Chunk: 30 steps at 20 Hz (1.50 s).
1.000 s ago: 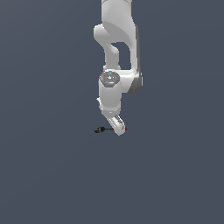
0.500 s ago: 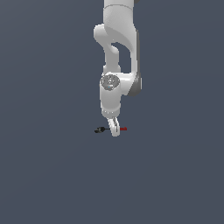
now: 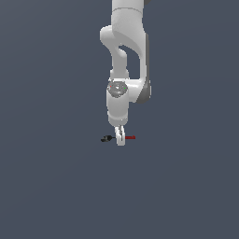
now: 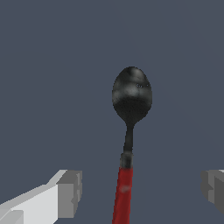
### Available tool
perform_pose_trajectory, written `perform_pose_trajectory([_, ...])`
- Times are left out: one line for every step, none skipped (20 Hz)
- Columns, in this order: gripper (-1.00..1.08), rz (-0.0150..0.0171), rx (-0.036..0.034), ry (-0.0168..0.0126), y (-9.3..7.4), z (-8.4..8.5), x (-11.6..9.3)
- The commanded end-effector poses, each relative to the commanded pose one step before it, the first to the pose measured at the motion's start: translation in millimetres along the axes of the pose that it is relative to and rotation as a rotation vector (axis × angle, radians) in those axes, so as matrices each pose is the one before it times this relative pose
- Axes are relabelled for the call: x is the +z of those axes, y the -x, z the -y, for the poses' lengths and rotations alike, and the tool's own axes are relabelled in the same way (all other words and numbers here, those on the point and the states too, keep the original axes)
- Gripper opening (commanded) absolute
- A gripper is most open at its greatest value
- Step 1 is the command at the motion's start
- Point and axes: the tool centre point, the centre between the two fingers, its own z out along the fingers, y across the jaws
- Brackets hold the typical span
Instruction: Pick up the object and move it to a goal position.
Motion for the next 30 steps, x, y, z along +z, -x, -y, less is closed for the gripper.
perform_pose_trajectory([1.0,-0.00032,0.00795,-0.00016,-0.09,-0.25,0.43])
perform_pose_trajectory([1.0,0.0002,-0.00478,0.00019,0.05,0.11,-0.22])
perform_pose_trajectory([1.0,0.0,0.0,0.0,0.02,-0.01,0.33])
perform_pose_trajectory([1.0,0.0,0.0,0.0,0.07,-0.02,0.99])
perform_pose_trajectory([1.0,0.0,0.0,0.0,0.11,-0.04,1.64])
perform_pose_trajectory([1.0,0.00004,0.00069,0.00001,-0.24,-0.13,2.3])
perform_pose_trajectory([1.0,0.0,0.0,0.0,0.2,-0.08,2.94])
perform_pose_trajectory([1.0,0.00003,0.00069,0.00002,-0.15,-0.17,3.59])
perform_pose_trajectory([1.0,0.00001,0.00049,0.00001,0.01,-0.17,4.21])
perform_pose_trajectory([1.0,0.00001,0.00069,0.00002,-0.06,-0.21,4.82])
perform_pose_trajectory([1.0,0.00001,0.00049,0.00001,0.08,-0.19,5.4])
perform_pose_trajectory([1.0,0.0,0.00069,0.00001,-0.05,-0.16,5.33])
perform_pose_trajectory([1.0,0.0,0.00049,-0.00001,0.0,-0.08,4.62])
perform_pose_trajectory([1.0,0.0,0.0,0.0,0.21,0.04,3.94])
perform_pose_trajectory([1.0,-0.00001,0.00069,-0.00005,-0.24,0.04,3.24])
perform_pose_trajectory([1.0,0.0,0.0,0.0,0.09,0.16,2.62])
perform_pose_trajectory([1.0,0.0,0.0,0.0,0.05,0.18,2.0])
perform_pose_trajectory([1.0,0.0,0.0,0.0,0.02,0.17,1.4])
perform_pose_trajectory([1.0,0.0,0.0,0.0,0.0,0.12,0.82])
perform_pose_trajectory([1.0,0.0,0.0,0.0,0.0,0.04,0.27])
perform_pose_trajectory([-1.0,0.0,0.0,0.0,0.0,0.0,0.0])
perform_pose_trajectory([-1.0,0.0,0.0,0.0,0.0,0.0,0.0])
perform_pose_trajectory([-1.0,0.0,0.0,0.0,0.0,0.0,0.0])
perform_pose_trajectory([-1.0,0.0,0.0,0.0,0.0,0.0,0.0])
perform_pose_trajectory([-1.0,0.0,0.0,0.0,0.0,0.0,0.0])
perform_pose_trajectory([-1.0,0.0,0.0,0.0,0.0,0.0,0.0])
perform_pose_trajectory([-1.0,0.0,0.0,0.0,0.0,0.0,0.0])
perform_pose_trajectory([-1.0,0.0,0.0,0.0,0.0,0.0,0.0])
perform_pose_trajectory([-1.0,0.0,0.0,0.0,0.0,0.0,0.0])
perform_pose_trajectory([-1.0,0.0,0.0,0.0,0.0,0.0,0.0])
